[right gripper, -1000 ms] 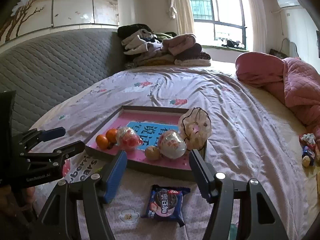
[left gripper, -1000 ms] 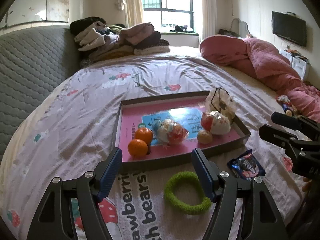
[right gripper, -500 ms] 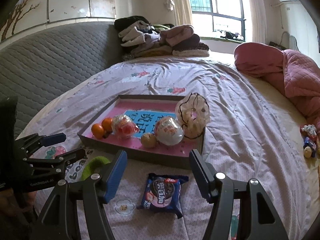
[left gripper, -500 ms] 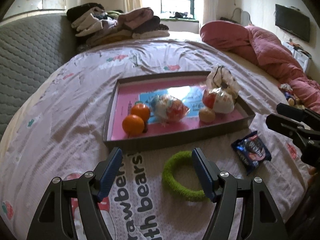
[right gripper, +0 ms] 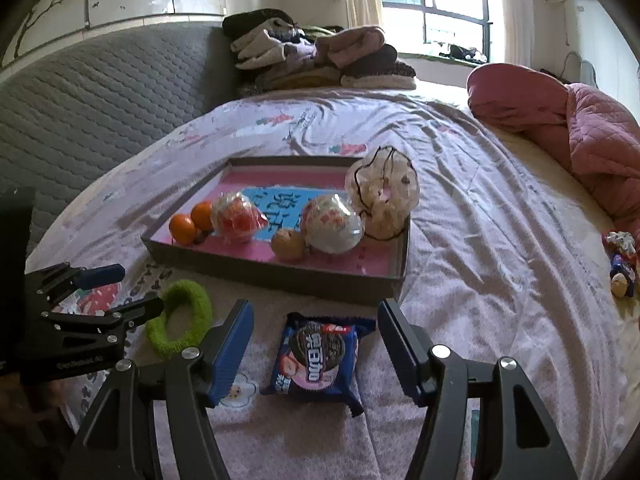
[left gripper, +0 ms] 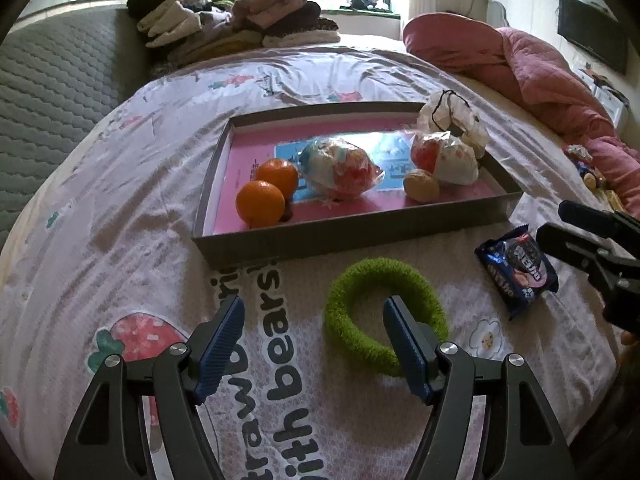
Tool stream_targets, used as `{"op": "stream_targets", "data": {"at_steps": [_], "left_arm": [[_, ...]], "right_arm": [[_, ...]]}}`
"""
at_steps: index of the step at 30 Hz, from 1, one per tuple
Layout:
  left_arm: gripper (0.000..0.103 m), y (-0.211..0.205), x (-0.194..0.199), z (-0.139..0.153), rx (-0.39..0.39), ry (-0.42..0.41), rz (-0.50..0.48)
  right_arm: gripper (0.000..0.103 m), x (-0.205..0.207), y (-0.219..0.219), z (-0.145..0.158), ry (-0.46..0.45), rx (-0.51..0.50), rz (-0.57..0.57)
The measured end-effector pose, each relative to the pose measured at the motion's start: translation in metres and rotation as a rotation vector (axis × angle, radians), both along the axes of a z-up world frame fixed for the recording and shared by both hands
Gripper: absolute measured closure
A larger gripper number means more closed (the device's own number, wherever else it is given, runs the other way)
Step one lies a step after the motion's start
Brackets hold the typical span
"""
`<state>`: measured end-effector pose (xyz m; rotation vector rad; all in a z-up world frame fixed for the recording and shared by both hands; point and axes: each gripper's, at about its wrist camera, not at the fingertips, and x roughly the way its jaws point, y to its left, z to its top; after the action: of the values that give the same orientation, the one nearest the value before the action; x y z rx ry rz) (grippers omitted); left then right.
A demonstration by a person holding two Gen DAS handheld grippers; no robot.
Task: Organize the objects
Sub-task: 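Move left gripper to the fuzzy green ring while right gripper moves to the blue cookie packet, then close left gripper on the green ring while right gripper closes on the cookie packet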
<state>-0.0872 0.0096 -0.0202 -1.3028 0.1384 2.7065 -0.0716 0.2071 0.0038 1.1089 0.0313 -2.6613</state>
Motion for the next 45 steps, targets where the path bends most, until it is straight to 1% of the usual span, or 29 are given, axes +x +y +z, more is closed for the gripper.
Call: {"op": "stream_targets", "data": {"at_steps": [7, 13, 17, 20, 24, 28, 31, 32, 33, 34, 35, 36, 37, 38, 39, 41, 45], "left_arm": [[0.030, -0.002, -0.004, -0.007, 0.013, -0.023, 0.008], [0.030, -0.002, -0.008, -0.016, 0.013, -0.049, 0.012], [0.030, -0.004, -0.012, -0.022, 0.004, -0.059, 0.024], [0.030, -0.003, -0.014, -0.027, -0.010, -0.058, 0.031], [0.030, -0.002, -0.016, -0.031, -0.006, -0.055, 0.029], [0.031, 0.000, -0.017, -0.032, -0.012, -0.036, 0.021], [0.037, 0.002, -0.018, -0.033, -0.008, -0.028, 0.012], [0.042, 0.003, -0.017, -0.033, -0.006, -0.024, 0.008], [0.050, 0.005, -0.017, -0.033, 0.000, -0.022, 0.000], [0.054, 0.006, -0.016, -0.033, 0.007, -0.023, -0.013], [0.061, 0.008, -0.015, -0.033, 0.009, -0.020, -0.018], [0.067, 0.010, -0.015, -0.033, 0.007, -0.019, -0.029], [0.070, 0.012, -0.014, -0.033, 0.004, -0.017, -0.038], [0.076, 0.014, -0.013, -0.032, -0.001, -0.012, -0.044], [0.084, 0.016, -0.012, -0.032, -0.004, -0.008, -0.049], [0.089, 0.019, -0.010, -0.030, -0.016, 0.006, -0.054], [0.090, 0.021, -0.008, -0.029, -0.026, 0.015, -0.060]], "right_arm": [[0.039, -0.005, -0.002, -0.017, -0.051, 0.046, -0.015], [0.039, -0.010, -0.001, -0.030, -0.093, 0.055, -0.020], [0.039, -0.011, -0.003, -0.034, -0.098, 0.058, -0.022], [0.039, -0.011, -0.003, -0.035, -0.098, 0.056, -0.026], [0.039, -0.012, -0.007, -0.040, -0.107, 0.061, -0.017], [0.039, -0.012, -0.014, -0.048, -0.117, 0.103, -0.007], [0.039, -0.012, -0.019, -0.053, -0.113, 0.128, -0.008], [0.039, -0.012, -0.020, -0.054, -0.108, 0.137, -0.005], [0.039, -0.012, -0.020, -0.055, -0.105, 0.140, -0.004], [0.039, -0.012, -0.019, -0.055, -0.101, 0.132, -0.005], [0.039, -0.012, -0.019, -0.055, -0.102, 0.126, -0.004], [0.041, -0.013, -0.019, -0.055, -0.103, 0.122, -0.003], [0.044, -0.012, -0.018, -0.055, -0.099, 0.119, -0.002], [0.045, -0.013, -0.018, -0.054, -0.099, 0.115, 0.001], [0.046, -0.013, -0.018, -0.054, -0.098, 0.118, 0.004], [0.048, -0.013, -0.018, -0.054, -0.094, 0.118, 0.008], [0.050, -0.013, -0.017, -0.053, -0.093, 0.102, 0.009]]}}
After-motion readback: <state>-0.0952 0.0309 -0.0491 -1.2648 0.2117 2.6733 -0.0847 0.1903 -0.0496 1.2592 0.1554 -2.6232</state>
